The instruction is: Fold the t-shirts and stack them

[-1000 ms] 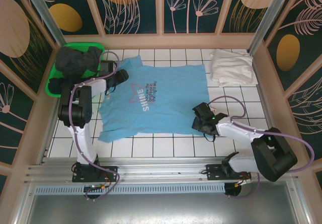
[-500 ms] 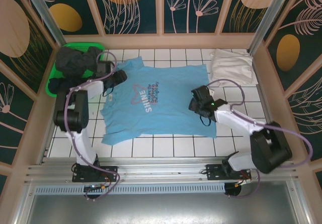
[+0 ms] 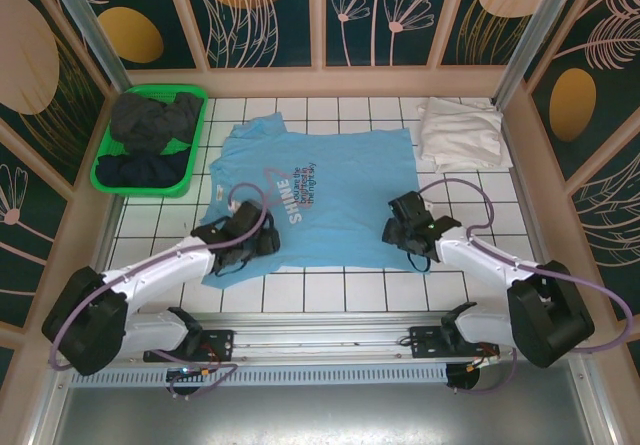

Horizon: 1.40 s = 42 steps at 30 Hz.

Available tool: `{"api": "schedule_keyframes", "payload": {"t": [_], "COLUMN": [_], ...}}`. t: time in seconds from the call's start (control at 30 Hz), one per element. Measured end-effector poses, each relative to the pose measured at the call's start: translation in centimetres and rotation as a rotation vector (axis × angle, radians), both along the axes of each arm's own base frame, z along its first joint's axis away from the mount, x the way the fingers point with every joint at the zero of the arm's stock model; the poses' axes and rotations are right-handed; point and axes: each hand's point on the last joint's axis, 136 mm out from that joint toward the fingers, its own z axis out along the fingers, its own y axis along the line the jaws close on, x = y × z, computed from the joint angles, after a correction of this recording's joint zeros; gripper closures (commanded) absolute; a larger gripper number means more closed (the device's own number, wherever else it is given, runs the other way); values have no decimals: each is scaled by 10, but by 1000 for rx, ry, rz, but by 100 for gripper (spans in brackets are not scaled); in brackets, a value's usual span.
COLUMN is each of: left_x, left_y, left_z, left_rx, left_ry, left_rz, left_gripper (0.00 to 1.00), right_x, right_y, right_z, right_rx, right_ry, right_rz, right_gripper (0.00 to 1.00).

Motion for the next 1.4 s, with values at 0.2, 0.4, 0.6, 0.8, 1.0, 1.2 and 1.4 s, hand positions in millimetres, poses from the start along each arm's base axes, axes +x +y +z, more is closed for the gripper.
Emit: {"api": "schedule_keyframes", "payload": {"t": [0.2,0.4,0.6,0.8,1.0,1.2,1.4], "left_x": [-56,-62,-40,-6,35,88,117], "left_y": [19,32,23,10,-5,29,32], "left_z": [-15,-44,-39,-1,19,18,35], "left_rx": [99,242,325,377,424,442,371], "left_ry": [110,181,139,17,-50,-62,-134], "left_rz": [3,7,-26,-62,-115,-51,-6], "left_gripper": [42,42,85,96,62,51,44], "right_x": [-3,0,4,4,-1,-4,-5], "right_y": [-9,-8,-8,-12,-16,-18,-18], "right_z": [-6,-2,10,14,15,20,30], "right_rx": [-2,3,15,5,-6,-4,5], "right_ry": [19,-1,-44,-54,-43,-46,-59], "right_rz": [-16,-1,11,18,17,17,11], "right_gripper": [37,36,36,35,34,34,33]}}
